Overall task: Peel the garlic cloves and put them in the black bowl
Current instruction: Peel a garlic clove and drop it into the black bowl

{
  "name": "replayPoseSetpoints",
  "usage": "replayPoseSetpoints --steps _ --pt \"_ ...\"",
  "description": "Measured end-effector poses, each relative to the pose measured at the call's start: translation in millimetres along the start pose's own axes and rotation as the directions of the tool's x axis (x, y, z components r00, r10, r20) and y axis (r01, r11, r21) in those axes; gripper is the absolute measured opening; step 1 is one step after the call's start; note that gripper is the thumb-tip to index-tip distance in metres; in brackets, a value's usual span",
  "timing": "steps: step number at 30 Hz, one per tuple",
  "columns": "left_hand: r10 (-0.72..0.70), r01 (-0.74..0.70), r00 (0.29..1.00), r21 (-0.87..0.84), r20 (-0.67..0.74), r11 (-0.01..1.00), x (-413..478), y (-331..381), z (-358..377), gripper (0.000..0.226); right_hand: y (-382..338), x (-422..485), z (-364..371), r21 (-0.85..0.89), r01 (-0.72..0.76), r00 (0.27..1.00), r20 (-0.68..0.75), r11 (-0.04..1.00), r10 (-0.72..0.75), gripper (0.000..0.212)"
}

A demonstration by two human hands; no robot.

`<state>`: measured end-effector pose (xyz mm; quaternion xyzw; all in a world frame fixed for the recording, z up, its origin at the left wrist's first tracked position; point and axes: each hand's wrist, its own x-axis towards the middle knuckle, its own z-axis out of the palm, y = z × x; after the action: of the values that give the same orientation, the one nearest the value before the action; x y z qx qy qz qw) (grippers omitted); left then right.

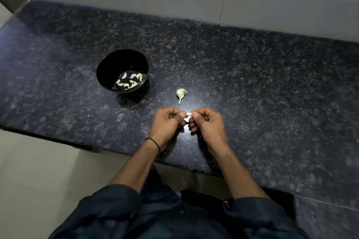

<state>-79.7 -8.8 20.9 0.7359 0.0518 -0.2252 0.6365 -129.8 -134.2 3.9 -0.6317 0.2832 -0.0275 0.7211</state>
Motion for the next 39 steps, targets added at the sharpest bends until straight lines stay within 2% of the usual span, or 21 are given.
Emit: replayPoseSetpoints --steps 3,9,14,16,20,25,33,39 --pt "0.044 -0.042 0.998 0.05 -0.043 0.998 2 -7 1 0.014 2 2 1 -0.063 0.014 1.0 -0.024 0.998 -0.016 0.009" --pt "0.236 -0.2 0.963 0.239 -0.131 0.95 -3 -22 2 0.009 7 7 12 -0.358 0.059 0.983 -0.145 0.932 -0.117 0.014" --pt "0.293 -0.255 0.941 0.216 -0.168 0.942 -6 -28 5 0.005 3 3 17 -0.488 0.087 0.961 -0.19 0.868 -0.203 0.012" --pt "0.271 -0.247 0.948 0.155 -0.165 0.957 -4 -28 4 0.005 5 2 16 -0.467 0.12 0.961 -0.167 0.876 -0.22 0.012" --pt "0.182 -0.184 0.979 -0.012 -0.09 0.983 2 -27 -3 0.007 8 2 4 -0.32 0.143 0.988 -0.012 0.937 -0.154 0.016" --pt "0.137 -0.138 0.989 -0.023 -0.052 0.99 8 -26 -5 0.011 6 1 -4 -0.274 0.139 0.989 0.076 0.952 -0.123 0.015" --pt "0.114 -0.114 0.993 -0.008 0.007 0.993 14 -18 -12 0.017 -1 -1 -3 -0.35 0.153 0.988 0.05 0.924 -0.145 0.012" --pt "0.103 -0.103 0.994 -0.033 0.024 0.994 14 -19 -15 0.014 -2 -1 0 -0.306 0.13 0.99 -0.012 0.943 -0.14 0.012"
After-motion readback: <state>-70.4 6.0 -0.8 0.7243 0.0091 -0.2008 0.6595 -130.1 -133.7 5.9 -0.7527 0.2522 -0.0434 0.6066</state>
